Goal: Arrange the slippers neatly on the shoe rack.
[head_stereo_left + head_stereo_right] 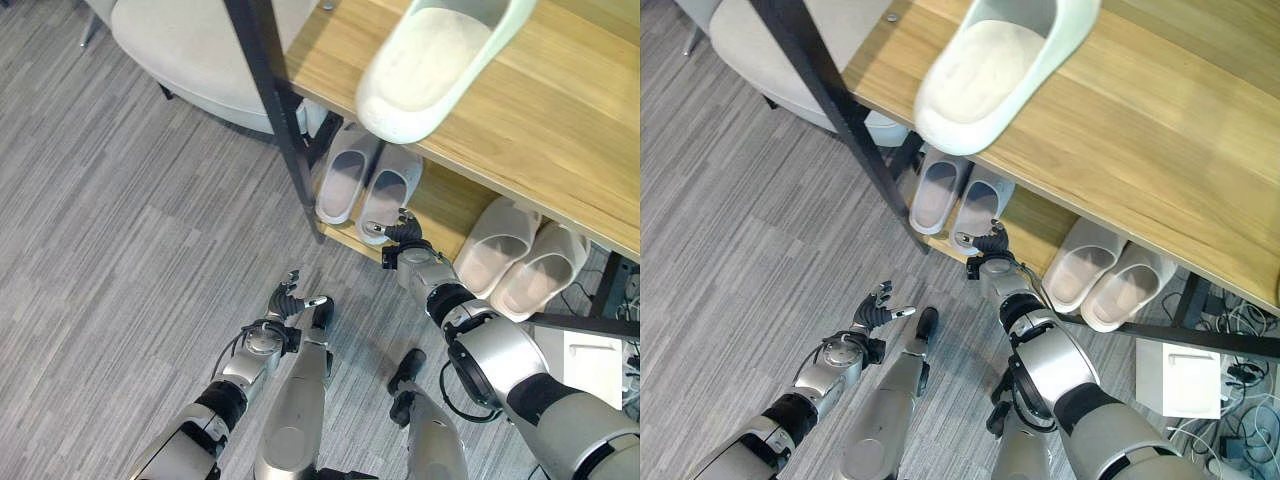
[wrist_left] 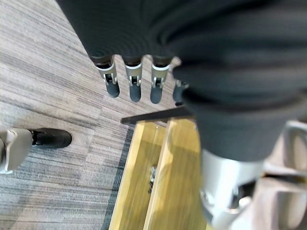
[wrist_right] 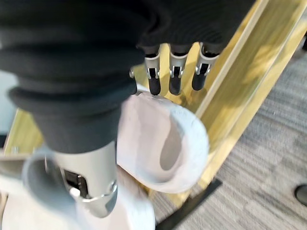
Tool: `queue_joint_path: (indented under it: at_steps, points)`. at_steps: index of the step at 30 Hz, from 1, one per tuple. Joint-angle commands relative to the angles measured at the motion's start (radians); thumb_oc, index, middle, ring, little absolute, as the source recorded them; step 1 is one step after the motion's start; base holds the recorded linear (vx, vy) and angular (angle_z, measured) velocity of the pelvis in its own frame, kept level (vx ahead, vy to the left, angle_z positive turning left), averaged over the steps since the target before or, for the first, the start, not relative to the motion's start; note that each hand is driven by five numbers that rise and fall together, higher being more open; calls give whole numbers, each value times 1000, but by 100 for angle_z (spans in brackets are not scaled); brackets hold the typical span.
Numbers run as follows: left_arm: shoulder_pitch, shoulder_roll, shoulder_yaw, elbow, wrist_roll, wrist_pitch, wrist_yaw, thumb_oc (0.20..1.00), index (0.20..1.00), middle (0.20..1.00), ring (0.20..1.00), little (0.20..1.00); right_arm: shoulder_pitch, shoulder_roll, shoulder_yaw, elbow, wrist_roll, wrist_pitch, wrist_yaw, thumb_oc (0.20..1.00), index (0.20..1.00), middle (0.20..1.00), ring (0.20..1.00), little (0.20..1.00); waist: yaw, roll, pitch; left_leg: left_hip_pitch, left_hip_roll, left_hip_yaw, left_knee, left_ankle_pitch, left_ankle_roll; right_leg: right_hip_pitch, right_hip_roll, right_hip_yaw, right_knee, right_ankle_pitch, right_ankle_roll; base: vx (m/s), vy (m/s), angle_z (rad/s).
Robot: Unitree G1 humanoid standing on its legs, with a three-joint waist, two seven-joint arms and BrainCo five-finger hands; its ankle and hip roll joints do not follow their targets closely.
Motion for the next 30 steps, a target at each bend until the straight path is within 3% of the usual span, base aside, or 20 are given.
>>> queue_joint_path:
  at_steps: [1, 8, 14, 17, 21, 24, 25, 29, 30]
  points:
    - [-39, -10, -6, -16, 26, -44, 12, 1000, 1000, 1000, 1000, 1000, -65, -20, -3, -97, 17, -50, 26, 1000, 1000, 1000, 1000, 1000, 32, 12, 33, 42, 10, 13, -2, -50, 4, 63, -34, 38, 40, 8, 52, 13, 73, -3]
    - [-9, -15, 54, 15, 47, -25, 22, 1000, 1000, 1000, 1000, 1000, 134, -77, 46, -357, -37, -55, 22, 1000, 1000, 1000, 1000, 1000, -40, -31, 17, 107, 47, 60, -29, -47, -2, 73, -23, 86, 17, 24, 48, -7, 29, -21]
    - [42, -27, 93, 61, 92, -8, -33, 1000, 1000, 1000, 1000, 1000, 387, -111, 108, -448, -220, -20, 118, 1000, 1000, 1000, 1000, 1000, -105, -56, -57, 214, 89, 111, -130, -13, -17, 124, 6, 108, -69, 49, 54, 32, -42, -33]
    - [55, -34, 103, 112, 126, -5, -70, 1000, 1000, 1000, 1000, 1000, 484, -128, 118, -441, -290, -15, 149, 1000, 1000, 1000, 1000, 1000, -126, -51, -101, 273, 103, 133, -188, 11, -32, 160, 19, 114, -113, 59, 57, 69, -61, -31]
    - [91, -16, 109, 94, 196, -12, -132, 1000, 1000, 1000, 1000, 1000, 663, -190, 135, -604, -325, -56, 236, 1000, 1000, 1000, 1000, 1000, -164, -38, -150, 352, 112, 171, -270, 44, -51, 201, 40, 127, -165, 72, 60, 69, -53, -26]
    - [123, 29, 63, -1, 316, -36, -198, 1000, 1000, 1000, 1000, 1000, 816, -269, 132, -760, -351, -117, 309, 1000, 1000, 1000, 1000, 1000, -199, -19, -184, 399, 120, 198, -315, 59, -61, 226, 52, 141, -198, 77, 65, 70, -19, -18]
    - [131, 75, 8, -94, 398, -72, -249, 1000, 1000, 1000, 1000, 1000, 890, -338, 131, -833, -418, -172, 335, 1000, 1000, 1000, 1000, 1000, -221, -5, -204, 429, 125, 214, -328, 56, -66, 245, 57, 149, -214, 76, 68, 134, -6, -21]
    - [128, 156, -89, -254, 515, -99, -352, 1000, 1000, 1000, 1000, 1000, 981, -385, 88, -872, -447, -185, 362, 1000, 1000, 1000, 1000, 1000, -250, 12, -238, 464, 132, 234, -335, 45, -71, 270, 63, 162, -234, 73, 70, 100, -17, -19]
    - [96, 225, -158, -386, 535, -122, -426, 1000, 1000, 1000, 1000, 1000, 1018, -399, 78, -863, -437, -184, 390, 1000, 1000, 1000, 1000, 1000, -268, 21, -258, 485, 135, 246, -339, 37, -75, 286, 67, 171, -248, 74, 72, 88, -21, -29]
